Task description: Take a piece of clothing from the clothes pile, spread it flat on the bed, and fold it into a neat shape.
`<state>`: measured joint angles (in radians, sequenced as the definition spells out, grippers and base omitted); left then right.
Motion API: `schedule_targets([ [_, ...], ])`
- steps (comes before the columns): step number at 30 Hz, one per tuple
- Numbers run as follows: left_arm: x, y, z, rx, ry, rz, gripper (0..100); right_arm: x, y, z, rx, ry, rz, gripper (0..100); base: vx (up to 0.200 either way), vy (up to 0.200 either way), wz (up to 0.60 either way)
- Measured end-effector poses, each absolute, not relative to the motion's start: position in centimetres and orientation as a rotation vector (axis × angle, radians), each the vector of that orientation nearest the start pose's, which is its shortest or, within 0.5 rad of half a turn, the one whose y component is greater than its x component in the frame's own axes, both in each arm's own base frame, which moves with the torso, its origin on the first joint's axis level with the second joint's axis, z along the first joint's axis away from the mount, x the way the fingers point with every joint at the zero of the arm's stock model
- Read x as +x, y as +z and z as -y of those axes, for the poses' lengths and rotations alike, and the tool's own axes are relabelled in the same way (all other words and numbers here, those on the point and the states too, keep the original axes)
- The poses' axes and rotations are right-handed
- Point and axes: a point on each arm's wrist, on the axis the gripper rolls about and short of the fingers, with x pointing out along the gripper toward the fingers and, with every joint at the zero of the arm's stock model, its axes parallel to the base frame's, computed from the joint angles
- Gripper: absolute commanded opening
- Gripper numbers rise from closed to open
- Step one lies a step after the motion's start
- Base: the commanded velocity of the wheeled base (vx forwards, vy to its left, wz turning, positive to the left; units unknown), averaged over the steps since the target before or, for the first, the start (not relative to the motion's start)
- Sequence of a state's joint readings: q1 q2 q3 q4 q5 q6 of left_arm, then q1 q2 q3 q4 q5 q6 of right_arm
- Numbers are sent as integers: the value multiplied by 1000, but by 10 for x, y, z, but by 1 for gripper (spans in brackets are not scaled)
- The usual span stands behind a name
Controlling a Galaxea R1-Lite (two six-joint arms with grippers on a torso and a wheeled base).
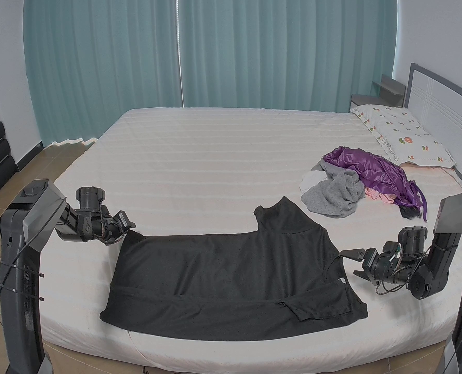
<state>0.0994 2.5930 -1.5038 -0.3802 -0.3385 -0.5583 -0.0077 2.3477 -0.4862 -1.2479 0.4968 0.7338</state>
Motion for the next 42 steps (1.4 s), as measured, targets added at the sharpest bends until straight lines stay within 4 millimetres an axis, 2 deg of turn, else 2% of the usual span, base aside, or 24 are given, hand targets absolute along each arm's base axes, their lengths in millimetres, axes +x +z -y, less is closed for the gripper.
schedule_targets([
  [16, 471, -23, -55, -711, 13, -740, 0, 315, -33, -8, 847, 232, -731, 100, 0, 0, 0],
  [22, 468, -19, -59, -732, 29, -736, 0, 327, -30, -16, 812, 206, -684, 100, 0, 0, 0],
  [29, 468, -18, -59, -759, 35, -733, 0, 361, -24, -36, 759, 179, -651, 100, 0, 0, 0],
  [42, 469, -17, -60, -784, 38, -727, 0, 450, 1, -71, 680, 207, -646, 100, 0, 0, 0],
])
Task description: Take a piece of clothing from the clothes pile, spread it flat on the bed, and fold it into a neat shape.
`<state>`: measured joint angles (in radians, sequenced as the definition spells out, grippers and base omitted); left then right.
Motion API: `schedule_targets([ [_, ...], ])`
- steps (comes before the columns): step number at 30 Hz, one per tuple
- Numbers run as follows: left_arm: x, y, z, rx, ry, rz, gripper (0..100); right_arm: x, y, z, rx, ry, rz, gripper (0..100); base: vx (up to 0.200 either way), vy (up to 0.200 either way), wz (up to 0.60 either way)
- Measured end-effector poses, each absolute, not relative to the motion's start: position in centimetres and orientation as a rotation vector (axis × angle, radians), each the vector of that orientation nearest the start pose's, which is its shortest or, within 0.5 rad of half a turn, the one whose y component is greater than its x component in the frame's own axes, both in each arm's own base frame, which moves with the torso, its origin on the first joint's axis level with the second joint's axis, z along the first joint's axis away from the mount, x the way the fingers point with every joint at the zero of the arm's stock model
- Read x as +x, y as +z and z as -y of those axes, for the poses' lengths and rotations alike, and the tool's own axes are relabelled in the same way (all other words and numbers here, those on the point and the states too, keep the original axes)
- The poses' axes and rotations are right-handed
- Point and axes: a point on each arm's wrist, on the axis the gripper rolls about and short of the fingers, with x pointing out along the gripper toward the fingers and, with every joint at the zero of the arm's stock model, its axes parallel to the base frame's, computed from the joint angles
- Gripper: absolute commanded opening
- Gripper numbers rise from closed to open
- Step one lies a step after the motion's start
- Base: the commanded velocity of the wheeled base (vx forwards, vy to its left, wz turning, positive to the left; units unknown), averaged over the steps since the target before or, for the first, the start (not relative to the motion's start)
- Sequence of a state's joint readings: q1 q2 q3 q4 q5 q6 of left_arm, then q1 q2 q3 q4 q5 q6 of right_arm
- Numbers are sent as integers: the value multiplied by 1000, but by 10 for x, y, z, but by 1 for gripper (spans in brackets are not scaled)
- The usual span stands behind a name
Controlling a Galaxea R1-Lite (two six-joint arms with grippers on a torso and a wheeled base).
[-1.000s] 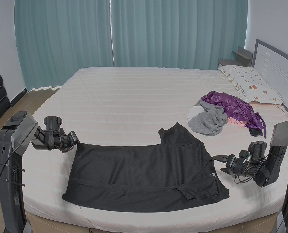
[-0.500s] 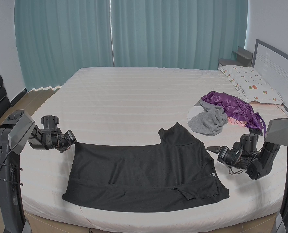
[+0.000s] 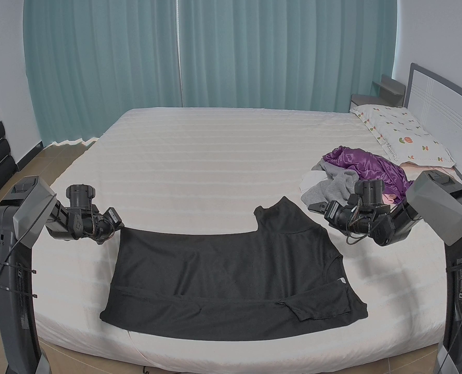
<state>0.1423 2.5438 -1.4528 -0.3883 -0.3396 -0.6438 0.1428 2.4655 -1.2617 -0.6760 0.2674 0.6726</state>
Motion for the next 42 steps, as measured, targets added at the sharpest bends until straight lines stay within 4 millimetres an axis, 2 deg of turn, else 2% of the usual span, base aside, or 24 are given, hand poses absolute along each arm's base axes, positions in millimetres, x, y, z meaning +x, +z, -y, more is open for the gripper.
schedule_targets([
  [5, 469, -17, -60, -786, 37, -728, 0, 482, 4, -80, 635, 204, -634, 100, 0, 0, 0],
  [10, 469, -17, -60, -788, 38, -729, 0, 507, -8, -87, 606, 185, -638, 100, 0, 0, 0],
  [16, 468, -18, -59, -789, 38, -731, 0, 524, -34, -89, 592, 159, -671, 100, 0, 0, 0],
  [21, 468, -18, -59, -790, 39, -732, 0, 530, -46, -87, 589, 147, -687, 100, 0, 0, 0],
  [22, 468, -18, -59, -790, 39, -732, 0, 530, -48, -87, 589, 147, -688, 0, 0, 0, 0],
  [35, 468, -18, -59, -788, 40, -733, 0, 531, -57, -85, 581, 122, -751, 0, 0, 0, 0],
  [42, 468, -18, -59, -784, 41, -734, 0, 533, -48, -79, 589, 115, -734, 0, 0, 0, 0],
])
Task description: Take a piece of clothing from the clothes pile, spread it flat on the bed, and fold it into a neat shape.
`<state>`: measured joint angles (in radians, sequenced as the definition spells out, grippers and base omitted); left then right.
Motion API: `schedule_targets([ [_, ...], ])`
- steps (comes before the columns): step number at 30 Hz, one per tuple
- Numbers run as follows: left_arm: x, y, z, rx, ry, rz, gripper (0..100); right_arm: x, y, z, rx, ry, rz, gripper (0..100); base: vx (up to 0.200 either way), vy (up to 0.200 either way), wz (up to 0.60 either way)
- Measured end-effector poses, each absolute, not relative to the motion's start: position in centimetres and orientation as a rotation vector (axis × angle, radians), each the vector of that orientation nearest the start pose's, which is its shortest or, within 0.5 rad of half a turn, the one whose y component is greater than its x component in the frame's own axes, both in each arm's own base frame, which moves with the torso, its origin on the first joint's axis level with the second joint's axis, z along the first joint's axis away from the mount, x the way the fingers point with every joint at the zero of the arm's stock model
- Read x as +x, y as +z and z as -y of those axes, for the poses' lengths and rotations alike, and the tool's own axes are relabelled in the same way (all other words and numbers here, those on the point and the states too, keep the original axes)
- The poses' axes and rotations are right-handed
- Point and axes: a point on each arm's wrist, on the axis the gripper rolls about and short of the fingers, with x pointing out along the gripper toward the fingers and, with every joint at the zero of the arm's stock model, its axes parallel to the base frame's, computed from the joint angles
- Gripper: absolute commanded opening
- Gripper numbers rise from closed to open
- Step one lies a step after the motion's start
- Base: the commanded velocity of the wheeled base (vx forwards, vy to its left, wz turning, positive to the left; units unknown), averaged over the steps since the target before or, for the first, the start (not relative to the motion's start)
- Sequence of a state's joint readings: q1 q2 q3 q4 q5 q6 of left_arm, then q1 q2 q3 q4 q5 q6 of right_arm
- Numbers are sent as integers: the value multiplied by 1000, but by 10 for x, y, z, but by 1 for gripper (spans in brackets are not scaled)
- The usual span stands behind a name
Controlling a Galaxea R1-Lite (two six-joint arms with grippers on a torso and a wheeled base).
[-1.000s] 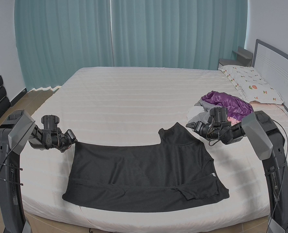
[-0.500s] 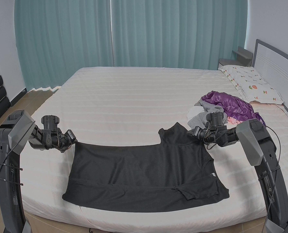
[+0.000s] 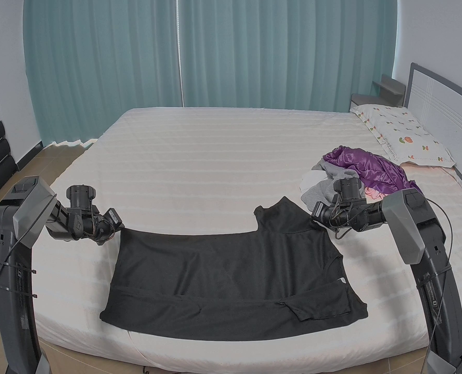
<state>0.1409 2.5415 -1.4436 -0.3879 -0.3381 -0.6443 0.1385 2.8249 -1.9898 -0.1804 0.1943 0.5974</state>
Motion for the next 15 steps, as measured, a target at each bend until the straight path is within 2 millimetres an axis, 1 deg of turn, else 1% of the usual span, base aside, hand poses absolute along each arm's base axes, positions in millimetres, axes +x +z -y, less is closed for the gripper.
schedule_targets([
  [9, 467, -12, -59, -781, 41, -723, 0, 534, -27, -74, 638, 101, -705, 0, 0, 0, 0],
  [15, 466, -6, -60, -782, 41, -715, 0, 527, -19, -73, 656, 90, -715, 0, 0, 0, 0],
])
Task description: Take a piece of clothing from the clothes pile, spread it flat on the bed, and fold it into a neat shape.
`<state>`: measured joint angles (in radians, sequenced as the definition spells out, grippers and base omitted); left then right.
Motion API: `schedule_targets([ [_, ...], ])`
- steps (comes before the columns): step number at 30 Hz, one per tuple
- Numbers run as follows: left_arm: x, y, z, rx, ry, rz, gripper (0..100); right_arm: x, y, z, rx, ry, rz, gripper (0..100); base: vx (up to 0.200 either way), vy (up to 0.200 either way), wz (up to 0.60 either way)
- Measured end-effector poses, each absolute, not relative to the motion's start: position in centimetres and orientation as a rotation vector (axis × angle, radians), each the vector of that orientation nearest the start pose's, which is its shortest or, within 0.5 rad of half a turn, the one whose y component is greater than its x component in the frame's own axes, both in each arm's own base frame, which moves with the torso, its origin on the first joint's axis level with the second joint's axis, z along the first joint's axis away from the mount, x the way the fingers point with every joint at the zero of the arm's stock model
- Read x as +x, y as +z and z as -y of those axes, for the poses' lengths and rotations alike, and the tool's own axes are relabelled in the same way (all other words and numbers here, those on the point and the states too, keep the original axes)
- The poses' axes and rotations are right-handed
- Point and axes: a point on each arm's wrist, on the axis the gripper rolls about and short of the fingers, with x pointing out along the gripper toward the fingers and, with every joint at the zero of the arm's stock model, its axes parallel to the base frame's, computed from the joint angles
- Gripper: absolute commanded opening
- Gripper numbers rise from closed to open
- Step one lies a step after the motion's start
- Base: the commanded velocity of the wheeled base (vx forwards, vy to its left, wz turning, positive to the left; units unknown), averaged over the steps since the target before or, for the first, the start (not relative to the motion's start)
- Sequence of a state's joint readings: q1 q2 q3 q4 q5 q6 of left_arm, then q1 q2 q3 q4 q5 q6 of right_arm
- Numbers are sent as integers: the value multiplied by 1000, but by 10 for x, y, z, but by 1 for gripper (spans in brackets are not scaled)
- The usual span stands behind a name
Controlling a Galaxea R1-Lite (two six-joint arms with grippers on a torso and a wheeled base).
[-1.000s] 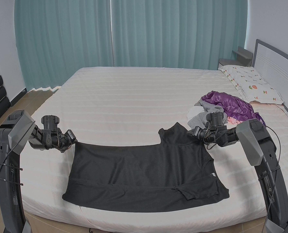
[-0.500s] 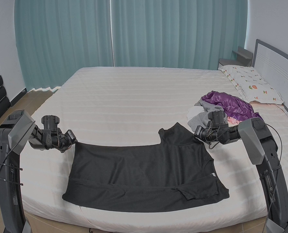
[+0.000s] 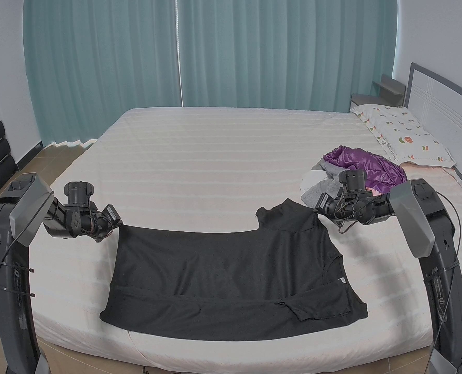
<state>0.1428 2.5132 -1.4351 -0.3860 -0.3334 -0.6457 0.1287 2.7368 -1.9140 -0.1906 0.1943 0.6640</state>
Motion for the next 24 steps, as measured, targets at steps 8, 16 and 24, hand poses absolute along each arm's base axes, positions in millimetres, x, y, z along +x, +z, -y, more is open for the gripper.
schedule_targets([
  [8, 464, 0, -60, -792, 43, -705, 0, 513, -3, -67, 666, 96, -682, 0, 0, 0, 0],
  [16, 460, 7, -60, -800, 47, -703, 0, 492, 13, -59, 679, 120, -604, 0, 0, 0, 0],
  [24, 452, 19, -62, -805, 50, -689, 0, 473, 22, -54, 682, 155, -507, 0, 0, 0, 0],
])
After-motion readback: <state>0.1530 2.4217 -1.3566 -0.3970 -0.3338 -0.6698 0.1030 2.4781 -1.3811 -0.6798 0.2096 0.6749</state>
